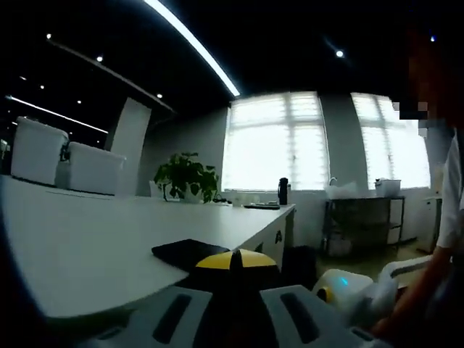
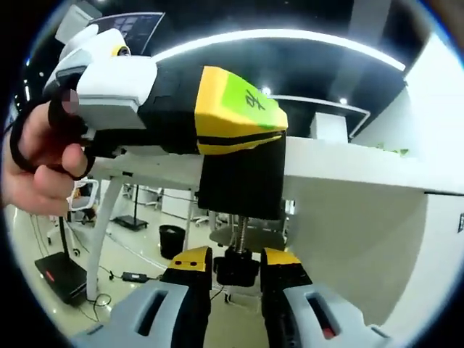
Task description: Clamp the fixed fixture on the desktop, loosen the retaining clip, secure it to the edge of the desk, and tighten the retaining clip.
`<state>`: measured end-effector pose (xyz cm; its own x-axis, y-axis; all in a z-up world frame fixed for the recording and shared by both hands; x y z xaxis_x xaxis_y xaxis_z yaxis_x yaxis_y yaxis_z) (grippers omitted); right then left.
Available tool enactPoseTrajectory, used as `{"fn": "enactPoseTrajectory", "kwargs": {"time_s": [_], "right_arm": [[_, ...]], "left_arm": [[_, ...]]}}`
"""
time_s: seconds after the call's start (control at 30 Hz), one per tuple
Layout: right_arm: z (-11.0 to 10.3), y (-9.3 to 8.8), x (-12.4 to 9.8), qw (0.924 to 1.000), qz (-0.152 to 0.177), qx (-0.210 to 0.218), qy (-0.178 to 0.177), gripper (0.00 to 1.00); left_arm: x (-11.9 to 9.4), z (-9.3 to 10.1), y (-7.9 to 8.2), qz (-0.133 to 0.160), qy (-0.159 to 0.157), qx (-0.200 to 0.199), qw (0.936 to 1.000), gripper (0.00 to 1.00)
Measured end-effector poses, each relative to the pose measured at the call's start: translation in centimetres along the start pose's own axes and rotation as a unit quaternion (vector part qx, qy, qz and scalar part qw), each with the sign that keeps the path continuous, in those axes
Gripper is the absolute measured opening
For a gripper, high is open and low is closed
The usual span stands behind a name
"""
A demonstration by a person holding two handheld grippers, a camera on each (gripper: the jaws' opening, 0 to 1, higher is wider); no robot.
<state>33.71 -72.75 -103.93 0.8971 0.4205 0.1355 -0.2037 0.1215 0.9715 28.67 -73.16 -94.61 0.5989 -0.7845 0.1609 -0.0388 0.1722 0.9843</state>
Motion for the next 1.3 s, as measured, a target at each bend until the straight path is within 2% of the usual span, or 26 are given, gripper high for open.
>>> {"fn": "enactPoseTrajectory", "kwargs": {"time_s": [0.13,0.2,0.33,0.4,0.57,0.67,0.7,0.77,0.83,0.87,0.93,0.97,1.03,1.1,1.13,1.17,1.23,1.3], "right_arm": [[0.2,-0.6,0.2,0.9998,0.011,0.013,-0.004,0.25],[0.3,-1.0,0.2,0.9999,0.003,0.013,-0.005,0.25],[0.2,-1.3,0.0,0.9998,0.0,0.019,0.007,0.24],[0.0,-1.1,-0.3,0.9994,0.007,0.026,0.022,0.24],[-0.2,-1.1,-0.3,0.9944,0.026,0.024,0.099,0.23],[-0.2,-1.1,-0.3,0.9875,0.032,0.02,0.153,0.23],[-0.3,-1.1,-0.3,0.9809,0.031,0.014,0.191,0.23],[-0.4,-1.1,-0.4,0.9743,0.028,-0.001,0.224,0.23],[-0.5,-1.5,-0.4,0.9549,0.015,-0.088,0.283,0.21],[-0.6,-1.3,-0.4,0.949,0.016,-0.092,0.301,0.21],[-0.7,-1.4,-0.3,0.9398,-0.004,-0.075,0.333,0.21],[-0.6,-1.3,-0.2,0.9386,-0.005,-0.08,0.336,0.21],[-0.6,-1.5,-0.4,0.9403,-0.006,-0.08,0.331,0.21],[-0.6,-1.6,-0.6,0.9514,0.0,-0.051,0.304,0.22],[-0.6,-1.6,-0.8,0.9527,0.001,-0.045,0.301,0.25],[-0.9,-1.7,-1.3,0.9586,0.008,-0.015,0.284,0.29],[-0.8,-1.7,-2.0,0.9715,0.028,0.015,0.235,0.31],[-0.6,-1.8,-2.5,0.9845,0.025,0.035,0.17,0.3]], "left_arm": [[-0.2,0.1,-0.3,0.0,0.007,0.037,0.9993,0.02],[-0.1,0.0,-0.3,0.006,0.012,0.012,0.9998,0.02],[0.0,-0.1,-0.3,0.002,0.007,0.028,0.9996,0.02],[0.1,-0.2,-0.3,-0.001,0.007,0.021,0.9997,0.02],[0.1,-0.3,-0.4,-0.001,0.002,0.018,0.9998,0.02],[0.2,-0.3,-0.4,0.0,0.0,0.012,0.9999,0.02],[0.2,-0.3,-0.4,-0.001,0.0,0.012,0.9999,0.02],[0.2,-0.3,-0.5,-0.001,0.001,0.018,0.9998,0.02],[0.2,-0.3,-0.5,0.001,0.0,0.02,0.9998,0.02],[0.2,-0.3,-0.5,0.004,-0.002,0.022,0.9998,0.02],[0.2,-0.3,-0.5,0.004,-0.003,0.023,0.9997,0.02],[0.2,-0.3,-0.5,0.003,-0.003,0.023,0.9997,0.02],[0.3,-0.4,-0.4,-0.003,0.0,0.019,0.9998,0.02],[0.3,-0.3,-0.5,-0.005,0.001,0.018,0.9998,0.02],[0.3,-0.3,-0.5,-0.004,0.0,0.019,0.9998,0.02],[0.3,-0.3,-0.5,-0.002,-0.002,0.019,0.9998,0.02],[0.3,-0.3,-0.5,0.0,-0.001,0.019,0.9998,0.02],[0.4,-0.2,-0.6,0.0,-0.001,0.025,0.9997,0.02]]}}
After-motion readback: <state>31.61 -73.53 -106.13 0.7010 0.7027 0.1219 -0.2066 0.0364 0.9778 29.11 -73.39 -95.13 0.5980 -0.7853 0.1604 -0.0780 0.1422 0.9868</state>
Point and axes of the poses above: the point that each gripper's makers call its tool centre point, and the gripper's own axes: x roughly forward along the fingers, z roughly to its right, y roughly out of its top, the point moved 2 cm from there along -x, roughly backward along the fingers, and after that the axes turned 2 degrees about -x, right-handed, at the moved point
